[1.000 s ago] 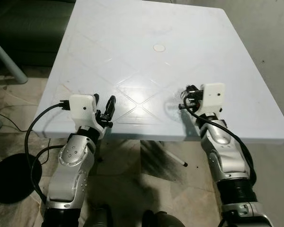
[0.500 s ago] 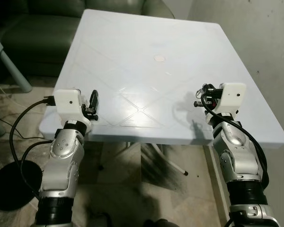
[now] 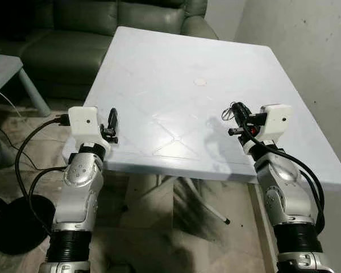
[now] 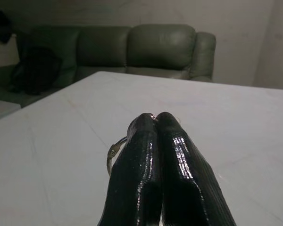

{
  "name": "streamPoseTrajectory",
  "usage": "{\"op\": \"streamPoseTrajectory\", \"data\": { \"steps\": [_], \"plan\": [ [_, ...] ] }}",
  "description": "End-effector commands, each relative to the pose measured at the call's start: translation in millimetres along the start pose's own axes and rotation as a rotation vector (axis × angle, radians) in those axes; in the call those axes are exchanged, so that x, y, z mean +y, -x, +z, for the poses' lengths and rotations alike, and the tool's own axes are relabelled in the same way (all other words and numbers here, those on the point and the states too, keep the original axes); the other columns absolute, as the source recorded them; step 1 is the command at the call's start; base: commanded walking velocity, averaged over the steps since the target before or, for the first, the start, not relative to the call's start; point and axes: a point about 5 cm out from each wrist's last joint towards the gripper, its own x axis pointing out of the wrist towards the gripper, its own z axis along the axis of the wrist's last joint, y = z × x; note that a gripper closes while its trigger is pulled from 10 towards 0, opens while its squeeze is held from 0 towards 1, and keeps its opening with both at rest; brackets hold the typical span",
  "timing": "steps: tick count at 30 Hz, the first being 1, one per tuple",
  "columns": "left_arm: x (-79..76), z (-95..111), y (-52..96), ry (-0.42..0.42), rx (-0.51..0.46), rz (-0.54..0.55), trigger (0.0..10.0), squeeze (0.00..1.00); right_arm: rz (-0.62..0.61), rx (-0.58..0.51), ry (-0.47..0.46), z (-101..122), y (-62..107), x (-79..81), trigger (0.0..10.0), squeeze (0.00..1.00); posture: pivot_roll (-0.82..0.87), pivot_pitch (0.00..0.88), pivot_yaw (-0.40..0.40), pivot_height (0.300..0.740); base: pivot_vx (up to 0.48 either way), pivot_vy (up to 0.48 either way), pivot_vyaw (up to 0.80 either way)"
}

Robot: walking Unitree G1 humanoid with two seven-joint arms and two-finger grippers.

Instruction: Hang keys on a hook

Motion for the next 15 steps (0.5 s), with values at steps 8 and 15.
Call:
{"op": "streamPoseTrajectory", "data": {
  "steps": [8, 15],
  "plan": [
    [-3.3, -1.4, -3.3, 0.017, 0.001, -0.011, 10.0, 0.0, 0.018, -0.024, 0.013, 3.2, 2.2, -1.8, 10.0, 0.0, 0.1, 0.013, -0.084, 0.74, 0.0, 0.0, 0.0],
    [-4.3, -3.5, -3.3, 0.024, 0.008, -0.017, 10.0, 0.0, 0.013, -0.015, 0.007, 0.7, 4.5, -3.0, 10.0, 0.0, 0.09, 0.003, -0.085, 0.74, 0.0, 0.0, 0.0]
  ]
}}
